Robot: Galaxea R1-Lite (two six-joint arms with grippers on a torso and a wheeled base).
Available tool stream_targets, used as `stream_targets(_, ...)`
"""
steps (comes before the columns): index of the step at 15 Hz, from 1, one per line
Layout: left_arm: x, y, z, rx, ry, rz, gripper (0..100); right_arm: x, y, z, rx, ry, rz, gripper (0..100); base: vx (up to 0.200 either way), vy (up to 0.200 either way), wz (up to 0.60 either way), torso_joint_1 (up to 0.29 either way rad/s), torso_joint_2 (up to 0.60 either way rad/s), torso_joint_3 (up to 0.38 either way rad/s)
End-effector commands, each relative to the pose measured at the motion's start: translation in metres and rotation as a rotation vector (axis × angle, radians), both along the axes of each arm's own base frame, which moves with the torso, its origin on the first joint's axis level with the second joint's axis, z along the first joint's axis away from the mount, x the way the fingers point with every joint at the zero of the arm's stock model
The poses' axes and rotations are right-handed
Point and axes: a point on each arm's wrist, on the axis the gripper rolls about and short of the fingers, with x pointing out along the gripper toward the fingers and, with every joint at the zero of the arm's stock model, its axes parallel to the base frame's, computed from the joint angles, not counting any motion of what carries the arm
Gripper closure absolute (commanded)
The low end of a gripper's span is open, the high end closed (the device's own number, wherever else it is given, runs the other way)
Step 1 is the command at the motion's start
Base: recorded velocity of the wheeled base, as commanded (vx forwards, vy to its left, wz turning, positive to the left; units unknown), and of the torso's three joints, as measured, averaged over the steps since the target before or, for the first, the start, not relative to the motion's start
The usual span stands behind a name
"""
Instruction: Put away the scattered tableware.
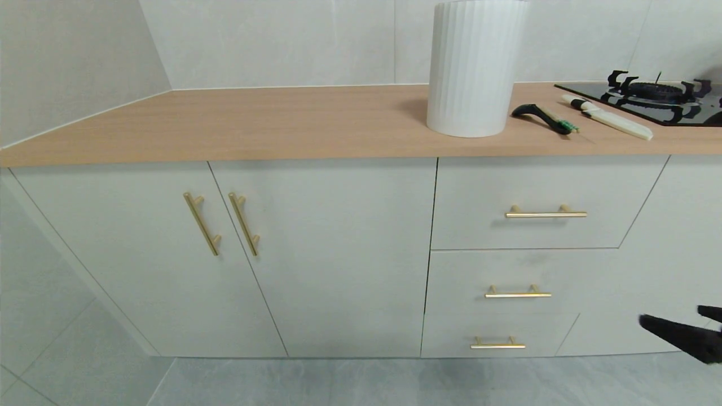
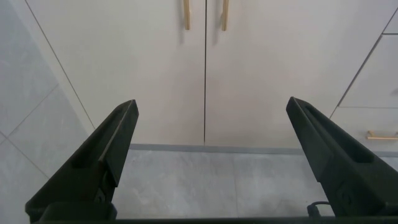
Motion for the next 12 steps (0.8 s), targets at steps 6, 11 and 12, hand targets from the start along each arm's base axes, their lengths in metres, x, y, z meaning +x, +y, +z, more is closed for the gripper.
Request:
stream_targets(6, 0.000, 0.000, 0.000, 0.000, 0.001, 0.001, 0, 0.167, 0.017, -0.075, -0.049, 0.205, -0.026, 0, 0.000, 0.000, 0.00, 0.000, 0.00, 0.000)
stream_targets(11, 0.000, 0.000, 0.000, 0.000, 0.001, 0.001, 0, 0.191, 0.017, -0.117, -0.102, 0.210, -0.102, 0, 0.000, 0.000, 0.00, 0.000, 0.00, 0.000)
stream_targets(12, 0.000, 0.000, 0.000, 0.000, 0.001, 0.001, 0, 0.196, 0.017, -0.125, -0.106, 0.201, -0.110, 0, 0.000, 0.000, 0.00, 0.000, 0.00, 0.000)
